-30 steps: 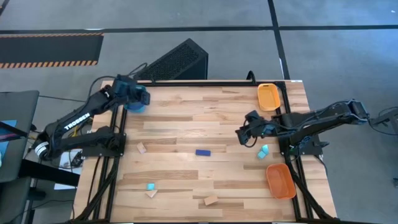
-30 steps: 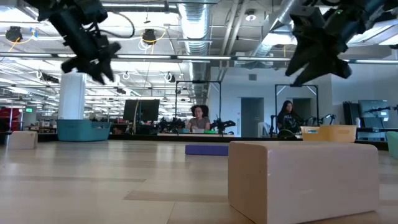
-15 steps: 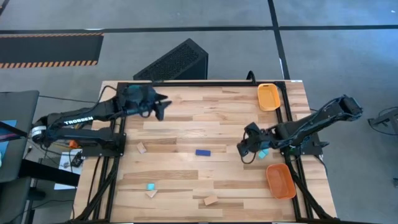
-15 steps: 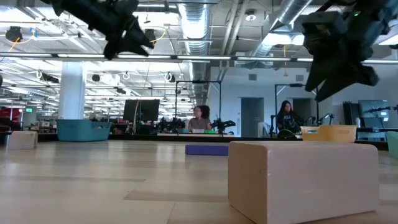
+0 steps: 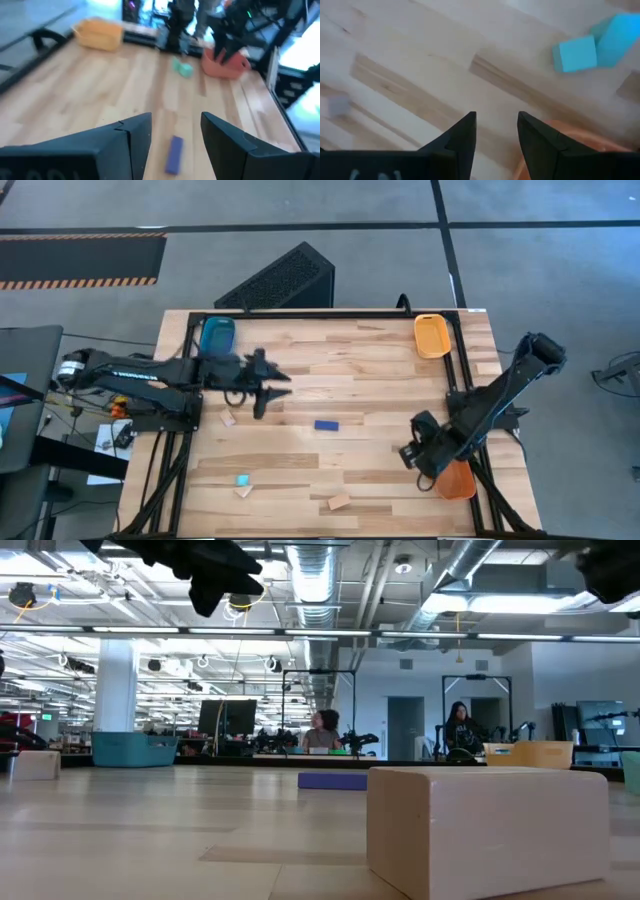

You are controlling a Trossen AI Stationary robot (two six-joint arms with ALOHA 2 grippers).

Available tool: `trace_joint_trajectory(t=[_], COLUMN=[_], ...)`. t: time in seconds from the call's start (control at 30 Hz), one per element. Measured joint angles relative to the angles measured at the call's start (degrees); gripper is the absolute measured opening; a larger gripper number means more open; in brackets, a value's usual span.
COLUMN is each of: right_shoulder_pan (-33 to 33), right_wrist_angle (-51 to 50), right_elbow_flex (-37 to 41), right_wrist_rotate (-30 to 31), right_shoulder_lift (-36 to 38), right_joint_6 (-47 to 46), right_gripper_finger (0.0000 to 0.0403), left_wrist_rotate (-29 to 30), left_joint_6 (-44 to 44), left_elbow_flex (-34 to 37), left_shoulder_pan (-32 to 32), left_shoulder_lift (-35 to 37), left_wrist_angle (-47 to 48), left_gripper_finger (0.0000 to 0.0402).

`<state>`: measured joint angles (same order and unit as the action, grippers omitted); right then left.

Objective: Sort & place blocks by color
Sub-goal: Put the blue block into the blue bin

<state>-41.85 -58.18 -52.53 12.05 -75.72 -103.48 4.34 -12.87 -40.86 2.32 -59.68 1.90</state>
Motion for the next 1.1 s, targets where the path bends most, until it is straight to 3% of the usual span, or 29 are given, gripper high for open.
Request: trace_joint_trajectory(t=[0.2,0.43,0.73,0.93,1.1], right_shoulder_pan=[0.1,-0.9,-6.3,-0.5,12.4], right_wrist_angle=[2.0,7.3,3.5,0.9,19.0], right_elbow_flex=[0.4,0.3,0.4,0.8,4.8], right_wrist_rotate=[-0.9,-3.9,-4.4,-3.0,-0.4], right_shoulder_lift=[-1.8,-3.2,-7.7,-5.9,-3.1], right_joint_6=[6.0,10.8,9.7,18.9,37.5], right_gripper_finger=[0.0198,0.0238,0.0240,0.0240,0.0240], left_wrist_rotate=[10.6,15.8,19.4,27.6,28.3], left_joint_6=[-1.3,-8.9,-17.3,-17.7,-19.8], left_elbow_flex=[0.0,0.0,0.0,0.0,0.0], left_shoulder_pan=[10.1,13.4,18.5,22.5,23.2], left_shoulder_lift=[-11.0,-19.0,-26.8,-26.3,-26.0], left_wrist_angle=[-12.0,-28.3,-30.8,-28.2,-23.5], left_gripper_finger=[0.0158,0.0158,0.0158,0.0158,0.0158])
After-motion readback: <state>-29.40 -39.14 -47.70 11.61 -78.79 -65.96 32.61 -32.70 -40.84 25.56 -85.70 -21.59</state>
